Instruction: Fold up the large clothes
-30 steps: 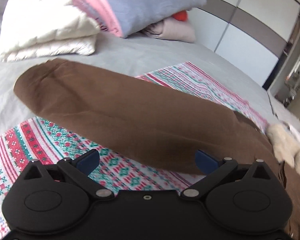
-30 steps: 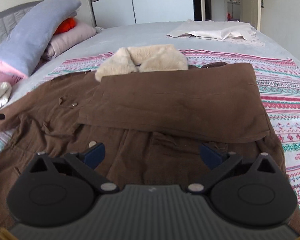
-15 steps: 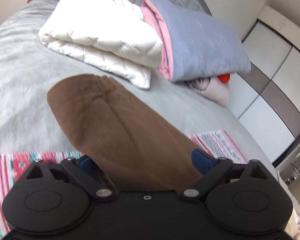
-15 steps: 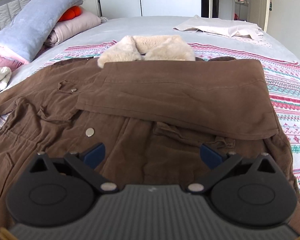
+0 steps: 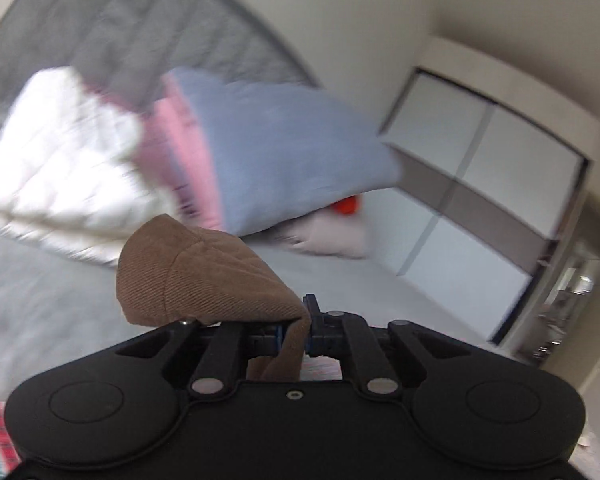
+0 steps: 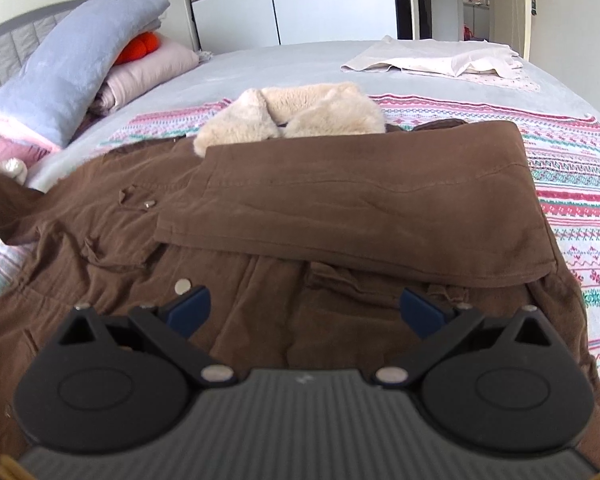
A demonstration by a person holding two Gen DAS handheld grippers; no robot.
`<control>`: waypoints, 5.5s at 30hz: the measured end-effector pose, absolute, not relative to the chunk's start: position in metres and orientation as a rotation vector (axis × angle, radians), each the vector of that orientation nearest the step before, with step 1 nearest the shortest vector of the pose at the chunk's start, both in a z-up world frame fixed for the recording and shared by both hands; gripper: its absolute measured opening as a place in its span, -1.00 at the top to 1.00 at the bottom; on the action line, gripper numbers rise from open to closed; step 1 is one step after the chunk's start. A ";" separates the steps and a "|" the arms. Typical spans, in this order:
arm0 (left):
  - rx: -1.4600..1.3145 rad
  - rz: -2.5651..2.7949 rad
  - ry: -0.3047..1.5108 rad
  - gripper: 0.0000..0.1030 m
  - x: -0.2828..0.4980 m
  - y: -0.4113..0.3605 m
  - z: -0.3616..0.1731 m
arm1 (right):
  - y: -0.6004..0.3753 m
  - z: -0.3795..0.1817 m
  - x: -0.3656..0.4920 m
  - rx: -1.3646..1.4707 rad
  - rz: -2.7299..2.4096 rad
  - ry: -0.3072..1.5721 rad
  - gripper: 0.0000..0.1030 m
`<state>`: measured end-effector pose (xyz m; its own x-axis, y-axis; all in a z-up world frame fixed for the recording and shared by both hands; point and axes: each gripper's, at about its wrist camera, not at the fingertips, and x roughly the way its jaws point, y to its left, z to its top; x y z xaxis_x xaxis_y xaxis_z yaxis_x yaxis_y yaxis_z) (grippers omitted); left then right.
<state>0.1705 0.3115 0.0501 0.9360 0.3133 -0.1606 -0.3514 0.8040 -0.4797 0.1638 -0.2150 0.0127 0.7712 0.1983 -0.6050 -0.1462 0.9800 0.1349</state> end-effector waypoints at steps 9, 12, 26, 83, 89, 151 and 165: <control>-0.399 -0.031 0.043 0.82 0.188 0.152 0.111 | -0.219 0.022 0.158 0.119 0.200 0.635 -0.99; -0.356 -0.146 0.094 0.81 0.193 0.099 0.105 | -0.225 0.022 0.157 0.150 0.188 0.629 -0.99; -0.034 -0.573 0.666 0.16 0.209 -0.027 -0.035 | -0.245 0.024 0.153 0.195 0.118 0.607 -0.99; 0.041 -0.100 0.505 0.47 0.266 0.143 0.020 | -0.217 0.028 0.255 0.113 0.001 0.438 0.10; 0.117 -0.014 0.556 0.46 0.330 0.131 -0.034 | -0.189 -0.001 0.299 -0.065 -0.037 0.433 0.31; -0.324 -0.454 0.907 -0.99 -0.060 0.259 -0.031 | -0.366 -0.009 -0.106 0.259 0.061 0.740 -0.99; -0.432 -0.462 1.160 -0.76 -0.049 0.250 -0.087 | -0.410 -0.041 -0.096 0.732 0.106 0.771 -1.00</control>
<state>-0.0491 0.2502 -0.0875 0.3273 -0.5552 -0.7646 0.1229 0.8273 -0.5482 -0.0955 -0.4099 -0.0406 0.7246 0.3434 -0.5975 0.1695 0.7516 0.6375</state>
